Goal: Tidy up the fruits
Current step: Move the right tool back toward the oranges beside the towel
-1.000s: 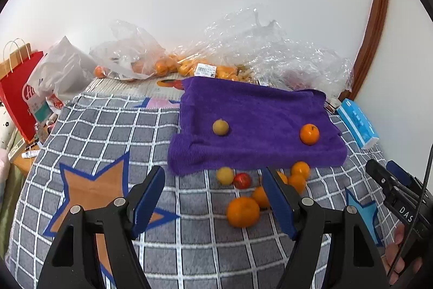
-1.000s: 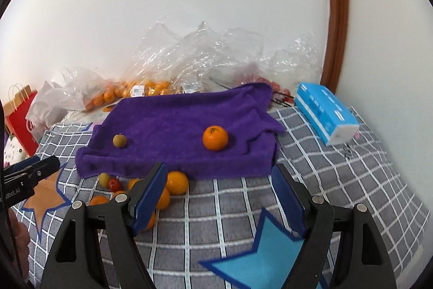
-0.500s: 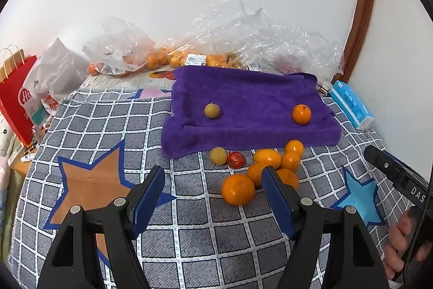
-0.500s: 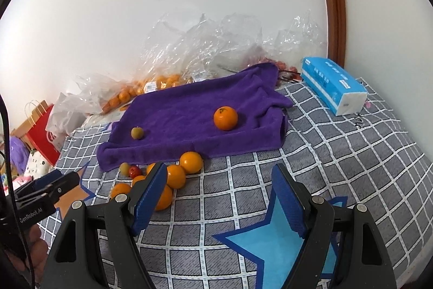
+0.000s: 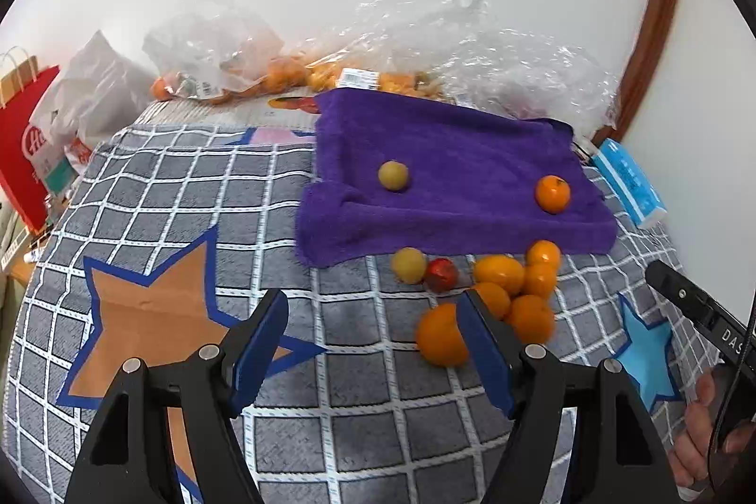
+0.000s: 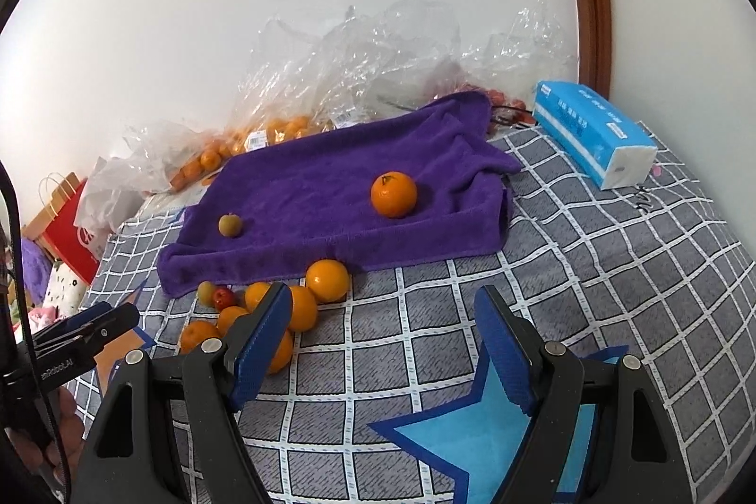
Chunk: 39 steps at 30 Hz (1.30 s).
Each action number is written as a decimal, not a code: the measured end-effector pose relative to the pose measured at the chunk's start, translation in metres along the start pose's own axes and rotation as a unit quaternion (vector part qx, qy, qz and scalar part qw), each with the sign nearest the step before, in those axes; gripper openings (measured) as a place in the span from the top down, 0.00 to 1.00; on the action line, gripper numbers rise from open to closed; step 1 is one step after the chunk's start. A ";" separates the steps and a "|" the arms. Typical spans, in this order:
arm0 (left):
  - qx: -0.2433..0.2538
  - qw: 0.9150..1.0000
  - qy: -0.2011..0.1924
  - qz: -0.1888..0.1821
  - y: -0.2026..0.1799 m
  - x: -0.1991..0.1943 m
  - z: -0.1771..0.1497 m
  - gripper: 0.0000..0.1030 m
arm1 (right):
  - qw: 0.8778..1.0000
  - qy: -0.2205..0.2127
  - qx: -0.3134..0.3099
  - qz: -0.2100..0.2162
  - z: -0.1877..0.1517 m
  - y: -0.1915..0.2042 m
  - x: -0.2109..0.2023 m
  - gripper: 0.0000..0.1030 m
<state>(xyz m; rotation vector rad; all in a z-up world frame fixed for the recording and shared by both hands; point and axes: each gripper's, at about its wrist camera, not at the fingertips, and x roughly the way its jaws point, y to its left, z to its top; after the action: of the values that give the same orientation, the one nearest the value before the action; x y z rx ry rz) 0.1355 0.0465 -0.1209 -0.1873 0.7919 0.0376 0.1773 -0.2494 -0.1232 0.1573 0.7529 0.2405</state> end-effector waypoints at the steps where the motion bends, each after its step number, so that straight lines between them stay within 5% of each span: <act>1: -0.002 1.000 0.000 0.002 0.002 0.002 0.000 0.31 | 1.000 0.005 0.002 0.000 0.000 -0.001 0.004 0.23; 10: -0.011 1.000 0.008 0.002 0.021 0.019 0.003 0.31 | 0.999 0.038 0.004 0.008 -0.007 -0.001 0.036 0.27; 20: -0.036 0.999 0.015 0.008 0.044 0.034 0.009 0.31 | 0.998 0.048 -0.023 0.034 0.003 0.031 0.065 0.63; 32: -0.051 0.998 0.029 -0.018 0.050 0.051 0.007 0.31 | 0.995 0.091 0.018 0.048 0.013 0.036 0.108 0.65; 39: -0.050 0.998 0.032 -0.037 0.048 0.049 0.005 0.31 | 0.996 0.072 0.019 0.051 0.014 0.030 0.095 0.66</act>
<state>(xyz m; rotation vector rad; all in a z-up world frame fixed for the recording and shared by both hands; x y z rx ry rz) 0.1685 0.0927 -0.1596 -0.3133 0.8464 0.0006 0.2495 -0.1959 -0.1689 0.2156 0.8944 0.3373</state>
